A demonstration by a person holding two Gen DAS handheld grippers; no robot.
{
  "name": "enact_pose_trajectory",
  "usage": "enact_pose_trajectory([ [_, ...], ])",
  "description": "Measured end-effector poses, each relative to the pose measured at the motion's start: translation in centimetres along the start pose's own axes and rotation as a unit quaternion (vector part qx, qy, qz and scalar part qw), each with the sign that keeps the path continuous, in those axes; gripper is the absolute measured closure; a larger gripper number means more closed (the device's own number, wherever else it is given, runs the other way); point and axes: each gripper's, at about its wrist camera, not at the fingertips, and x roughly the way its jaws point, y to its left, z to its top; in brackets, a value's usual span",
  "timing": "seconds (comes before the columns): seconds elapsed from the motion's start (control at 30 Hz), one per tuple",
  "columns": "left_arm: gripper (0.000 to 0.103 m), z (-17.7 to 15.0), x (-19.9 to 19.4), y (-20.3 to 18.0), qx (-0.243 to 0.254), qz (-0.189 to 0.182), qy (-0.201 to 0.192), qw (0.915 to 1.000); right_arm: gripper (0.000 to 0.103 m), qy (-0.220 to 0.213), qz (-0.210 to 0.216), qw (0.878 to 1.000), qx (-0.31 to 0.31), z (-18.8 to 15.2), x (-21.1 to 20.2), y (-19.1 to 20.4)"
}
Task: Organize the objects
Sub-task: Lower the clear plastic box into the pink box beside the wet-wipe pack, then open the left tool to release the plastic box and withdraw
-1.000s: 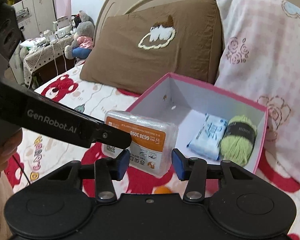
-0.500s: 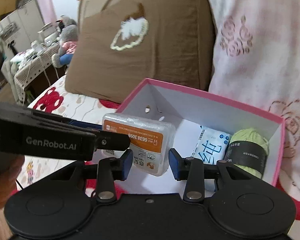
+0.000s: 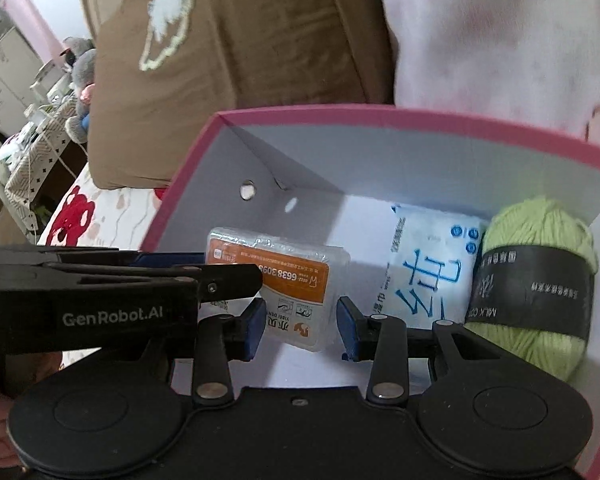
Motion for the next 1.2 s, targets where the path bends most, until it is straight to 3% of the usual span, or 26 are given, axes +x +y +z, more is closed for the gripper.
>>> enact_pose_trajectory([
  [0.2,0.063,-0.8,0.4,-1.2,0.036,0.021,-0.011,0.9991,0.059,0.018,0.002,1.0,0.02,-0.7,0.9,-0.8],
  [0.7,0.067,-0.7,1.9,-0.7,0.0,0.023,0.008,0.9997,0.06,0.026,-0.019,0.999,0.01,-0.7,2.2,-1.1],
  [0.9,0.063,-0.6,2.4,-0.9,-0.003,0.015,0.01,0.9998,0.062,0.036,-0.029,0.999,0.016,-0.5,2.4,-1.3],
  [1.07,0.063,-0.9,2.1,-0.9,0.002,0.007,0.002,1.0,0.062,0.026,-0.029,0.999,0.013,-0.8,2.2,-1.2],
  [1.2,0.063,-1.5,0.1,-0.9,0.024,-0.002,-0.015,0.9996,0.062,-0.001,-0.04,0.999,-0.026,-1.6,0.4,0.1],
])
